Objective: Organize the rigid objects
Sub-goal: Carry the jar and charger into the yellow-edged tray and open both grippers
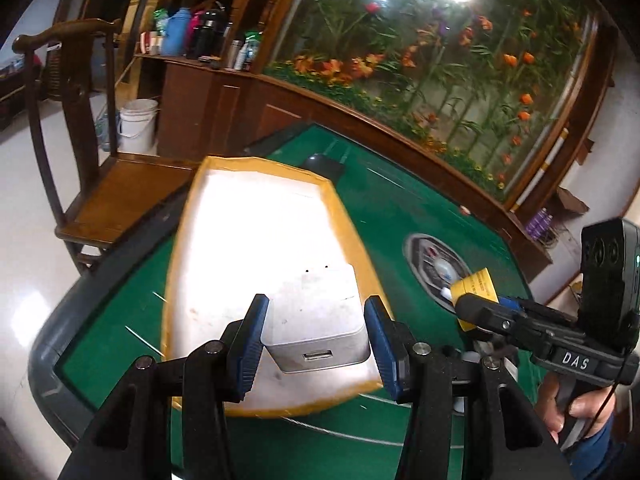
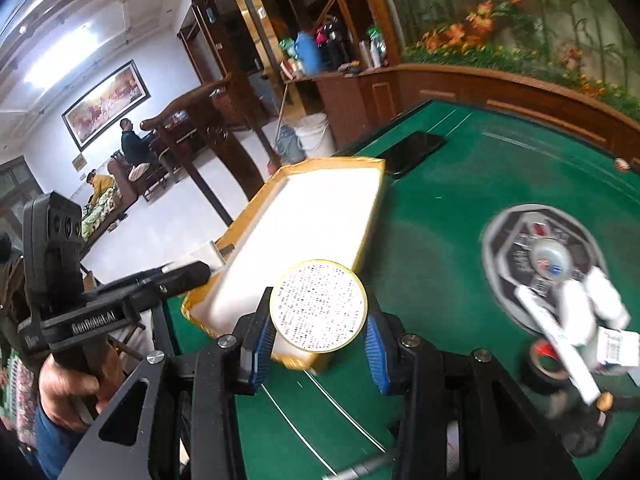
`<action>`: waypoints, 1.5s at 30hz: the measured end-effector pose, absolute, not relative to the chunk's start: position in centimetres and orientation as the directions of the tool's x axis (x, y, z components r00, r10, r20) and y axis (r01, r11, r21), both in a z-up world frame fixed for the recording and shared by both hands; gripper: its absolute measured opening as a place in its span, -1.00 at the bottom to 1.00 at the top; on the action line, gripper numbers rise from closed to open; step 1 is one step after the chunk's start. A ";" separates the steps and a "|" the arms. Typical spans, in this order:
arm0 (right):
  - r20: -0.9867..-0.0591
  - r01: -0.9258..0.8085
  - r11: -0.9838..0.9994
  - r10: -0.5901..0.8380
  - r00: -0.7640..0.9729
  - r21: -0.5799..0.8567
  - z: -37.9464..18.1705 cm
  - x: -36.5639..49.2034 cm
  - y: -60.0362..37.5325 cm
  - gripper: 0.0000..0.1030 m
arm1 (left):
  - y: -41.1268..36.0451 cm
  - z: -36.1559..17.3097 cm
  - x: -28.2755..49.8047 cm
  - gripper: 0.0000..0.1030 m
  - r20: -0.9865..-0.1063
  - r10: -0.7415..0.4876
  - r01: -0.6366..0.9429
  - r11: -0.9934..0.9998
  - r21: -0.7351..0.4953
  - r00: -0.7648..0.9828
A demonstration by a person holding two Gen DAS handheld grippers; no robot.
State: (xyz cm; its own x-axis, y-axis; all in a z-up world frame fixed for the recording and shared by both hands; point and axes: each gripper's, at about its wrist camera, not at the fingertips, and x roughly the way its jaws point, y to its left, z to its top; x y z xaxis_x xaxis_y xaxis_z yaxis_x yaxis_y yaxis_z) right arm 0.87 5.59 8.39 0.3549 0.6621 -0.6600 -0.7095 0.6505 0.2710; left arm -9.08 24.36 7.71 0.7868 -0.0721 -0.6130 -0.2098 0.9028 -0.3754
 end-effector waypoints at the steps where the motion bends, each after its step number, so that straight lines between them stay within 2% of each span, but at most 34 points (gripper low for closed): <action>1: -0.667 -0.707 0.651 0.660 0.347 0.276 8.3 1.2 6.4 -0.25 | 24.9 7.4 -8.9 0.01 -0.617 -0.065 -0.219 0.901 -0.373 0.785; 28: -0.758 -0.653 0.694 0.590 0.276 0.302 5.8 8.9 16.6 -0.25 | 29.0 4.2 -2.1 0.01 -0.705 -0.003 -0.284 0.914 -0.289 0.709; 32: -0.770 -0.637 0.718 0.564 0.299 0.279 5.2 10.1 18.0 -0.25 | 28.7 4.1 -0.2 0.01 -0.722 0.014 -0.283 0.925 -0.253 0.692; 40: -0.798 -0.617 0.756 0.503 0.332 0.220 4.3 13.2 22.8 -0.25 | 29.9 3.8 2.7 0.01 -0.742 0.125 -0.365 0.915 -0.170 0.659; 45: -0.822 -0.609 0.770 0.465 0.329 0.192 3.0 14.3 24.7 -0.25 | 30.2 2.3 3.3 0.02 -0.764 0.104 -0.362 0.915 -0.177 0.636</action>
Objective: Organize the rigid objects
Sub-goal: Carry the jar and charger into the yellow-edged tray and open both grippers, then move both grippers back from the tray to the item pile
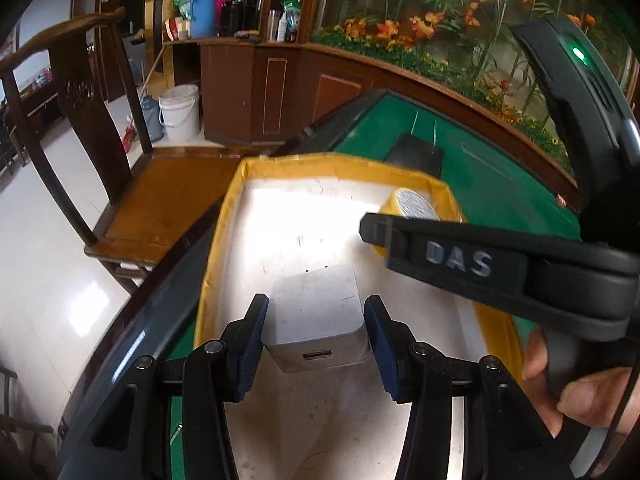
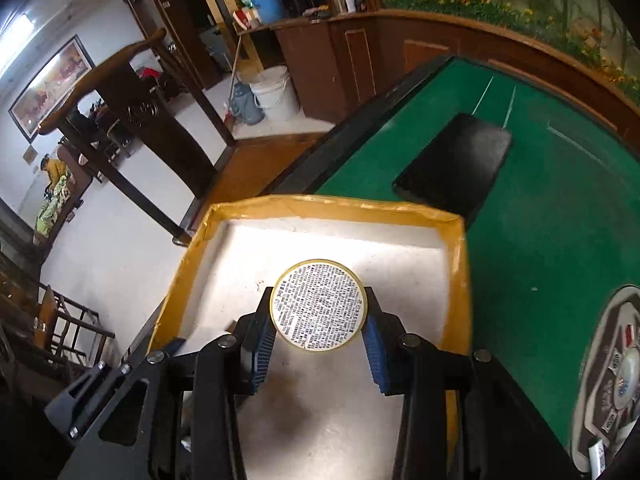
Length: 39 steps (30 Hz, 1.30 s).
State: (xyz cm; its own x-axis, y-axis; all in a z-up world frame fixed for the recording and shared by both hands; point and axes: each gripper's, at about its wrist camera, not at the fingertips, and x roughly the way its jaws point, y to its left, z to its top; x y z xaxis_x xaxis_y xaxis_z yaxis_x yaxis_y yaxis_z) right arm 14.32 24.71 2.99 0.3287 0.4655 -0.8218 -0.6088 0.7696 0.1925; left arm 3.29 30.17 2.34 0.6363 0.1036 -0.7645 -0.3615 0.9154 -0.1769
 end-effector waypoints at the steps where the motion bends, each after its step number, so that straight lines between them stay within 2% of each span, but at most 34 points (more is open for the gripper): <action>1: -0.826 -0.609 0.772 0.457 0.330 0.184 2.7 14.4 24.9 -0.25 | 30.2 2.2 3.4 0.02 -0.766 0.097 -0.358 0.916 -0.181 0.635; 10: -0.853 -0.600 0.779 0.429 0.297 0.183 0.9 15.2 25.8 -0.25 | 30.0 2.4 3.7 0.02 -0.764 0.074 -0.342 0.919 -0.198 0.641; 14: -0.856 -0.594 0.783 0.426 0.292 0.187 0.6 15.3 25.9 -0.24 | 30.0 2.5 3.7 0.28 -0.766 0.077 -0.347 0.917 -0.197 0.638; 16: -0.857 -0.595 0.781 0.428 0.287 0.191 0.5 15.2 25.9 -0.23 | 30.1 2.5 3.5 0.32 -0.765 0.078 -0.346 0.918 -0.195 0.639; 18: -0.857 -0.604 0.774 0.430 0.284 0.188 0.5 15.3 25.9 0.01 | 30.0 2.6 3.3 0.39 -0.763 0.078 -0.349 0.915 -0.200 0.641; 22: -0.844 -0.619 0.762 0.448 0.294 0.190 1.2 14.7 25.7 0.16 | 29.9 3.0 2.7 0.43 -0.749 0.080 -0.355 0.910 -0.215 0.658; 24: -0.841 -0.618 0.765 0.447 0.304 0.183 1.6 14.3 25.5 0.31 | 29.6 3.4 2.2 0.44 -0.741 0.073 -0.346 0.912 -0.221 0.667; 30: -0.818 -0.623 0.758 0.476 0.323 0.196 3.3 12.6 23.6 0.32 | 28.2 5.1 0.2 0.44 -0.712 0.078 -0.322 0.922 -0.215 0.698; 39: -0.770 -0.615 0.739 0.552 0.321 0.274 5.8 9.2 18.3 0.32 | 24.8 8.0 -4.7 0.44 -0.622 0.055 -0.256 0.937 -0.238 0.781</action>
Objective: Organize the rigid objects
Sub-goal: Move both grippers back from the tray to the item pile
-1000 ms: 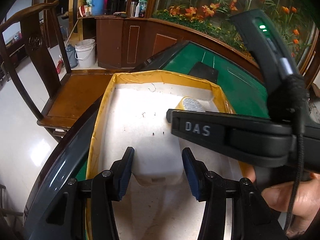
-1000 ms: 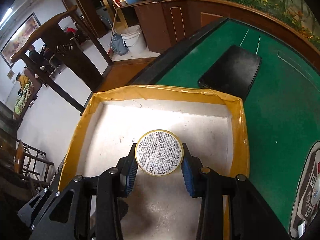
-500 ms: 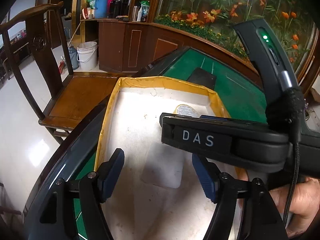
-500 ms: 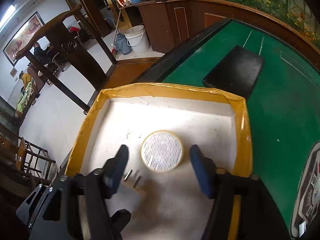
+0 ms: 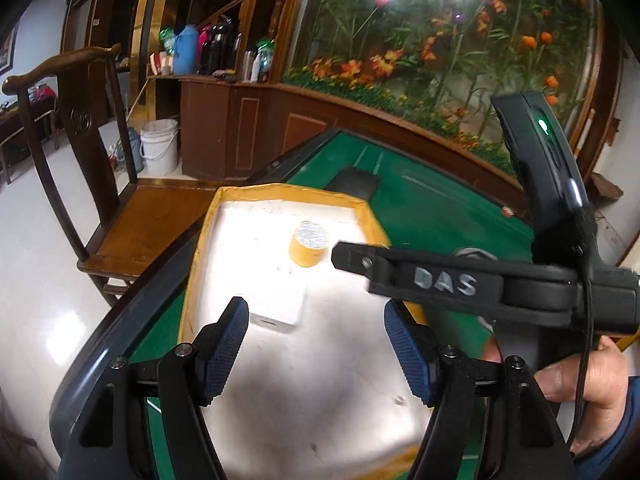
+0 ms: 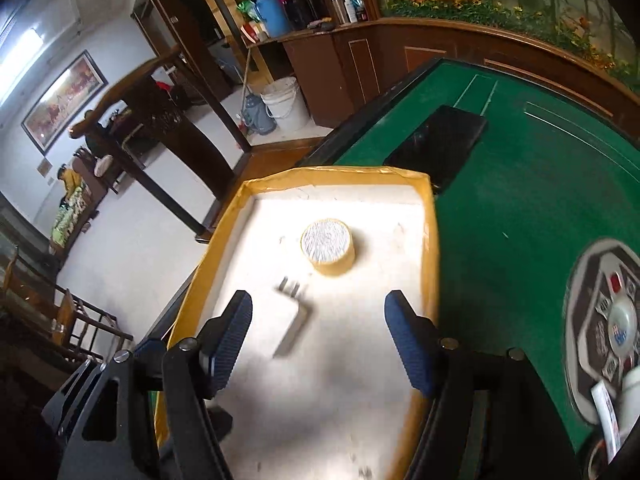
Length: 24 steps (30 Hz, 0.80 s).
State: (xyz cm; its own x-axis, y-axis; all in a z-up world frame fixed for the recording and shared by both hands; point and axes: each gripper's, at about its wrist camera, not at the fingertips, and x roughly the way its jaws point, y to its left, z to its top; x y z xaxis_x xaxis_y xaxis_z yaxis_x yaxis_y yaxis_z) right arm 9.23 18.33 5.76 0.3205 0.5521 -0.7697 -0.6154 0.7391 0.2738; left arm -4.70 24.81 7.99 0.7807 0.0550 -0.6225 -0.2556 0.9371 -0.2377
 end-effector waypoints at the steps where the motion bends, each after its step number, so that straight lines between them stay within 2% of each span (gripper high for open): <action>1: -0.759 -0.623 0.727 0.570 0.315 0.288 6.1 8.5 17.2 0.32 | 24.4 8.2 -5.0 0.46 -0.612 0.050 -0.245 0.940 -0.239 0.790; 3: -0.735 -0.629 0.715 0.597 0.322 0.305 6.6 7.6 15.2 0.33 | 22.9 8.6 -5.8 0.53 -0.601 0.017 -0.201 0.950 -0.239 0.799; 7: -0.682 -0.629 0.698 0.646 0.343 0.344 7.7 5.7 9.6 0.33 | 19.0 9.4 -7.5 0.53 -0.581 -0.021 -0.116 0.974 -0.197 0.814; 11: -0.623 -0.601 0.714 0.662 0.416 0.358 9.0 4.8 3.3 0.33 | 16.6 8.9 -9.0 0.53 -0.581 -0.098 -0.042 0.974 -0.222 0.808; 18: -0.596 -0.568 0.760 0.625 0.504 0.316 7.6 1.8 -7.1 0.33 | 11.7 5.3 -10.0 0.53 -0.657 -0.233 0.095 0.966 -0.240 0.717; 24: -0.583 -0.523 0.769 0.629 0.514 0.368 4.4 1.2 -13.3 0.33 | 7.0 2.4 -9.0 0.53 -0.727 -0.286 0.171 0.958 -0.230 0.625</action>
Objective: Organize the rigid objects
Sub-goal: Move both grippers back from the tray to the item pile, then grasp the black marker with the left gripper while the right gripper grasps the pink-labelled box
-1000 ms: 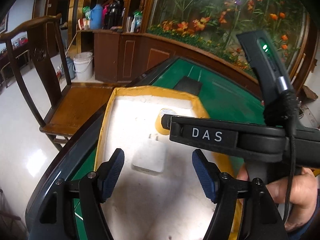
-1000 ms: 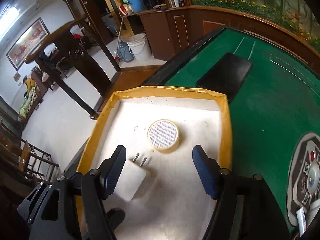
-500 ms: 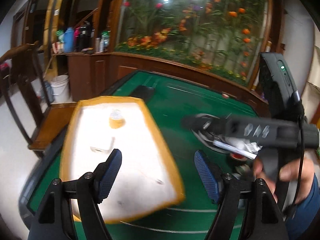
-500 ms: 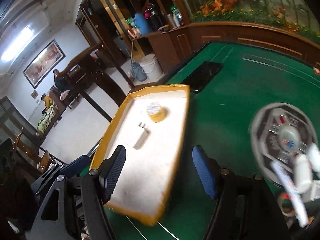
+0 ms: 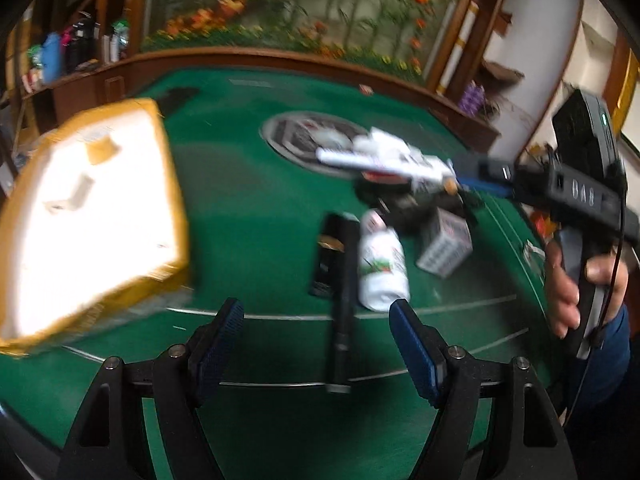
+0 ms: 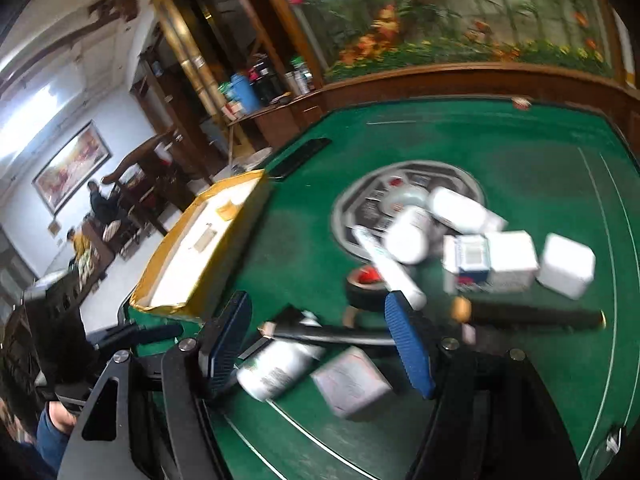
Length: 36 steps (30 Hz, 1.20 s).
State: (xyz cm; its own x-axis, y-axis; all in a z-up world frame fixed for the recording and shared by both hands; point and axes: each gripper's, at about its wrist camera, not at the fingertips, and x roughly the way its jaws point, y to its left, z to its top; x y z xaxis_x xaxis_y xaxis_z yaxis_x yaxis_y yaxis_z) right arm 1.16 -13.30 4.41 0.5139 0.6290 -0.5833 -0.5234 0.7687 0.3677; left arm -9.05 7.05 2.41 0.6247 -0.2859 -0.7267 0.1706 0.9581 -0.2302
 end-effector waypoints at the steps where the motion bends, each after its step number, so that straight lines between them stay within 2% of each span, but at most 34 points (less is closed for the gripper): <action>1: -0.585 -0.519 0.767 0.632 0.509 0.376 4.4 1.5 -13.6 0.33 | 6.3 1.8 -8.8 0.53 -0.739 -0.299 0.192 0.954 -0.229 0.604; 3: -0.584 -0.529 0.756 0.644 0.495 0.386 4.4 1.7 -13.8 0.33 | 5.2 1.2 -8.5 0.47 -0.756 -0.278 0.205 0.960 -0.192 0.593; 5: -0.595 -0.537 0.760 0.635 0.494 0.366 4.5 1.7 -13.8 0.33 | 4.6 0.6 -7.9 0.06 -0.775 -0.261 0.208 0.963 -0.170 0.576; 8: -0.617 -0.535 0.777 0.608 0.499 0.332 4.7 1.1 -14.3 0.33 | 3.8 0.7 -6.8 -0.28 -0.786 -0.224 0.220 0.969 -0.115 0.577; 12: -0.643 -0.548 0.786 0.581 0.498 0.287 4.8 0.5 -15.0 0.33 | 2.7 0.7 -5.2 -0.47 -0.793 -0.193 0.228 0.971 -0.069 0.578; 14: -0.667 -0.562 0.790 0.559 0.493 0.246 4.4 0.3 -14.8 0.33 | 2.0 0.6 -5.2 -0.66 -0.796 -0.162 0.236 0.971 -0.025 0.583; 20: -0.731 -0.631 0.757 0.527 0.433 0.172 3.2 -0.4 -13.1 0.33 | 2.4 0.6 -7.6 -0.71 -0.810 -0.165 0.243 0.970 -0.029 0.562; 25: -0.751 -0.635 0.764 0.485 0.448 0.115 1.9 -0.7 -12.2 0.33 | 3.0 0.6 -7.7 -0.71 -0.805 -0.176 0.217 0.974 -0.060 0.567; 27: -0.746 -0.631 0.768 0.485 0.456 0.113 1.4 -0.7 -11.8 0.20 | 2.8 0.7 -7.3 -0.70 -0.806 -0.170 0.211 0.976 -0.057 0.566; 28: -0.758 -0.642 0.758 0.482 0.439 0.111 1.0 -0.7 -11.4 -0.09 | 2.6 0.7 -7.1 -0.69 -0.809 -0.166 0.210 0.976 -0.054 0.564; 29: -0.766 -0.648 0.754 0.478 0.430 0.106 0.8 -0.7 -11.2 -0.17 | 2.4 0.7 -6.8 -0.61 -0.811 -0.164 0.209 0.977 -0.054 0.561; 30: -0.762 -0.650 0.754 0.477 0.438 0.099 0.8 -1.0 -11.1 -0.18 | 2.2 0.7 -6.6 -0.55 -0.810 -0.166 0.212 0.976 -0.053 0.562; 33: -0.763 -0.665 0.739 0.487 0.424 0.102 0.9 -1.2 -10.8 -0.18 | 1.7 0.6 -6.2 -0.56 -0.805 -0.150 0.228 0.973 -0.019 0.573; 34: -0.762 -0.665 0.739 0.489 0.424 0.104 1.0 -1.2 -10.8 -0.18 | 1.8 0.6 -6.1 -0.58 -0.806 -0.151 0.223 0.974 -0.024 0.572; 35: -0.759 -0.664 0.738 0.498 0.420 0.117 1.1 -1.2 -11.0 -0.18 | 1.9 0.6 -6.1 -0.72 -0.806 -0.145 0.217 0.976 -0.022 0.574; 36: -0.755 -0.662 0.739 0.505 0.418 0.127 1.2 -1.2 -11.0 -0.18 | 1.9 0.6 -6.2 -0.72 -0.804 -0.152 0.217 0.976 -0.030 0.574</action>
